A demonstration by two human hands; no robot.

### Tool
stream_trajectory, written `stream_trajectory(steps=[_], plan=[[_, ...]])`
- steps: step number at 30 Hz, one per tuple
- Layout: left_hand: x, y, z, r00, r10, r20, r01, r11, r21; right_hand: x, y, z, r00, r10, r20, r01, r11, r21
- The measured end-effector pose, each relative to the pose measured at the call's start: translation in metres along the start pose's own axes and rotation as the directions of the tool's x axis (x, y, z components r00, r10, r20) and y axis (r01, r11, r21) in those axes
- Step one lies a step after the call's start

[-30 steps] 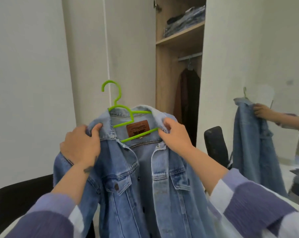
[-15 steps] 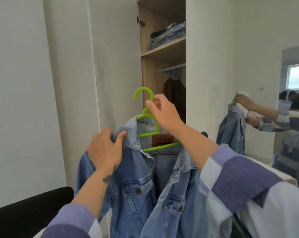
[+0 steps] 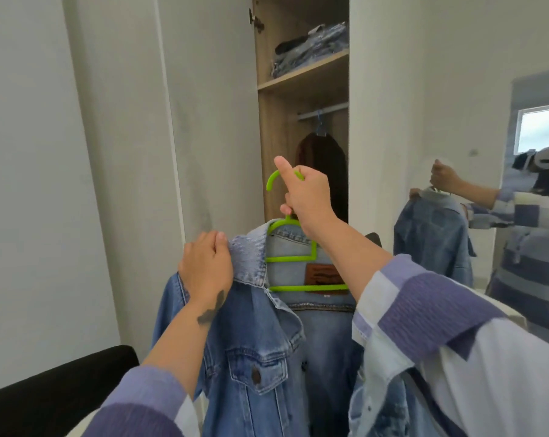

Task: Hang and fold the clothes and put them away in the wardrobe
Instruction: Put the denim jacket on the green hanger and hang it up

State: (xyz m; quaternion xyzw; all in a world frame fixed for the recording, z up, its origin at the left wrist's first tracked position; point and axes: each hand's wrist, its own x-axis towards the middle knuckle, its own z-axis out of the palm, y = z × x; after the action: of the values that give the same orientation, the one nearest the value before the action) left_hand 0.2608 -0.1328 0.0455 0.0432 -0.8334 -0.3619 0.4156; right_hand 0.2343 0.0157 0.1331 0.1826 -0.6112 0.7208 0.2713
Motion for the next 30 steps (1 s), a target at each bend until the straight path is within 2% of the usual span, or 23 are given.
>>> stream_trajectory(steps=[3, 8, 10, 12, 14, 16, 18, 20, 24, 25, 27, 29, 30], plan=[[0.012, -0.001, 0.003, 0.998, -0.041, -0.042, 0.041, 0.999, 0.009, 0.001, 0.008, -0.009, 0.998, -0.02, -0.065, 0.016, 0.998, -0.062], [0.029, -0.014, -0.001, 0.997, -0.012, -0.075, 0.018, 0.996, 0.082, 0.004, 0.007, -0.041, 0.984, -0.057, -0.171, 0.031, 0.989, -0.147], [0.027, -0.015, 0.001, 0.99, 0.085, -0.11, -0.07, 0.99, 0.126, 0.007, 0.003, -0.046, 0.978, -0.083, -0.19, 0.042, 0.977, -0.209], [0.021, -0.018, 0.005, 0.961, 0.259, -0.099, -0.238, 0.953, 0.187, 0.012, -0.002, -0.047, 0.973, -0.08, -0.215, 0.03, 0.973, -0.227], [0.016, -0.021, 0.008, 0.91, 0.414, 0.009, -0.404, 0.884, 0.234, 0.018, -0.006, -0.045, 0.975, -0.053, -0.215, 0.012, 0.982, -0.188], [0.015, -0.022, 0.016, 0.865, 0.48, 0.148, -0.502, 0.832, 0.234, 0.02, -0.005, -0.038, 0.983, -0.033, -0.18, 0.009, 0.992, -0.129], [0.014, -0.02, 0.028, 0.861, 0.452, 0.233, -0.492, 0.857, 0.156, 0.019, -0.005, -0.029, 0.992, -0.024, -0.126, 0.01, 0.994, -0.108], [0.014, -0.014, 0.039, 0.895, 0.367, 0.253, -0.387, 0.921, 0.035, 0.017, -0.007, -0.023, 0.997, -0.033, -0.067, 0.021, 0.986, -0.163], [0.019, -0.002, 0.051, 0.957, 0.247, 0.153, -0.239, 0.969, -0.068, 0.017, -0.018, -0.037, 0.992, -0.099, 0.075, 0.12, 0.92, -0.373], [0.022, 0.002, 0.053, 0.962, 0.241, 0.132, -0.234, 0.97, -0.064, 0.019, -0.019, -0.049, 0.987, -0.128, 0.093, 0.156, 0.88, -0.448], [0.028, 0.011, 0.059, 0.964, 0.242, 0.108, -0.238, 0.97, -0.047, 0.016, -0.015, -0.087, 0.981, -0.135, 0.139, 0.193, 0.701, -0.686], [0.034, 0.02, 0.065, 0.966, 0.247, 0.078, -0.244, 0.969, -0.049, 0.004, -0.001, -0.132, 0.985, -0.048, 0.163, 0.165, 0.498, -0.851], [0.037, 0.025, 0.068, 0.966, 0.25, 0.061, -0.246, 0.968, -0.056, -0.005, 0.006, -0.155, 0.99, -0.005, 0.141, 0.129, 0.443, -0.887]])
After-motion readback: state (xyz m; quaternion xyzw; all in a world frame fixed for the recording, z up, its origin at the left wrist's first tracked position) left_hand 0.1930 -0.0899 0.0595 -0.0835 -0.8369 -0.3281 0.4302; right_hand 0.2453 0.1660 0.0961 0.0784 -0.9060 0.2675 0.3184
